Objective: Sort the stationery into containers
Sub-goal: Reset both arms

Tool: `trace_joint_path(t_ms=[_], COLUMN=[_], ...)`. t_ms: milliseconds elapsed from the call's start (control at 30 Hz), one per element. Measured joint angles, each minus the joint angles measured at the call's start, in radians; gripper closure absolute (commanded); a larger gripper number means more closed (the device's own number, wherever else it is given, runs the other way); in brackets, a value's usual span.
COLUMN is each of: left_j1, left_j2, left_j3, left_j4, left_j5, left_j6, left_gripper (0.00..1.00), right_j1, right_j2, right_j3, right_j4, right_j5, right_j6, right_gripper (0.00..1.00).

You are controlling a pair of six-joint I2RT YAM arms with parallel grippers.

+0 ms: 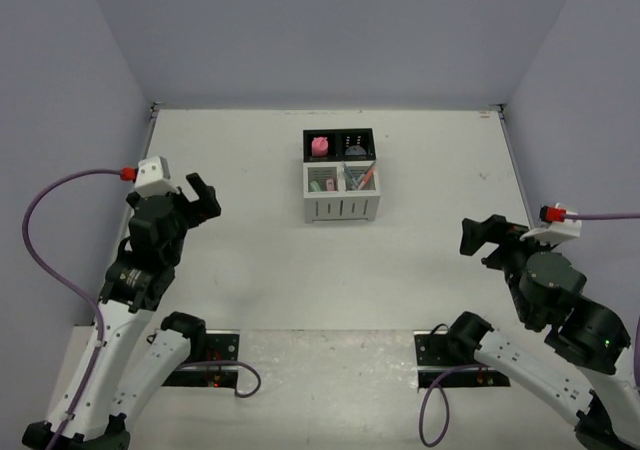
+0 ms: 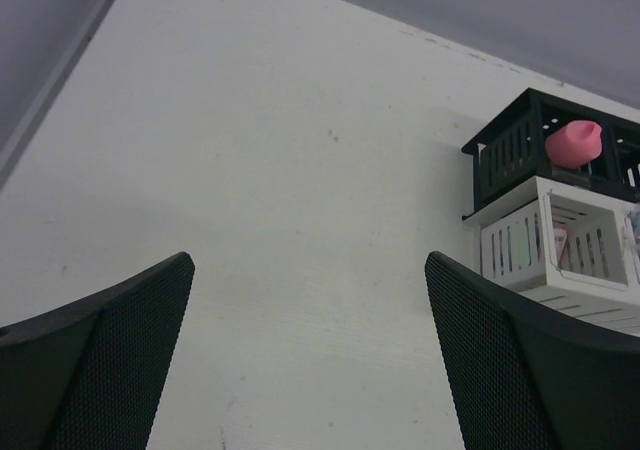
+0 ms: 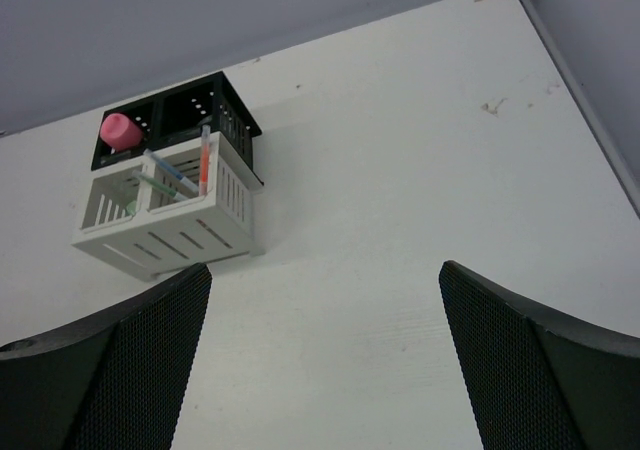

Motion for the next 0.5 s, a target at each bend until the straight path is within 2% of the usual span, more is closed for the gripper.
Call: trace_joint_path(t_ms=[167,500], left_j1=[0.000,0.000], left_j2=[-0.107,-0.098], left_j3=[-0.087,-0.118], left_j4=[0.015,0.018], left_j5=[-0.031,-0.011], left_j6=[0.047,0.069], left_gripper=[0.00,0.00], right_j1=[0.000,0.000], right_j2=[-0.038,0.033], right_j3=[-0.059,-0.094], right_j4=[0.021,0.074], right_j5=[0.006,0.006], right_j6=[-0.006,0.007], right_gripper=[0.01,0.01])
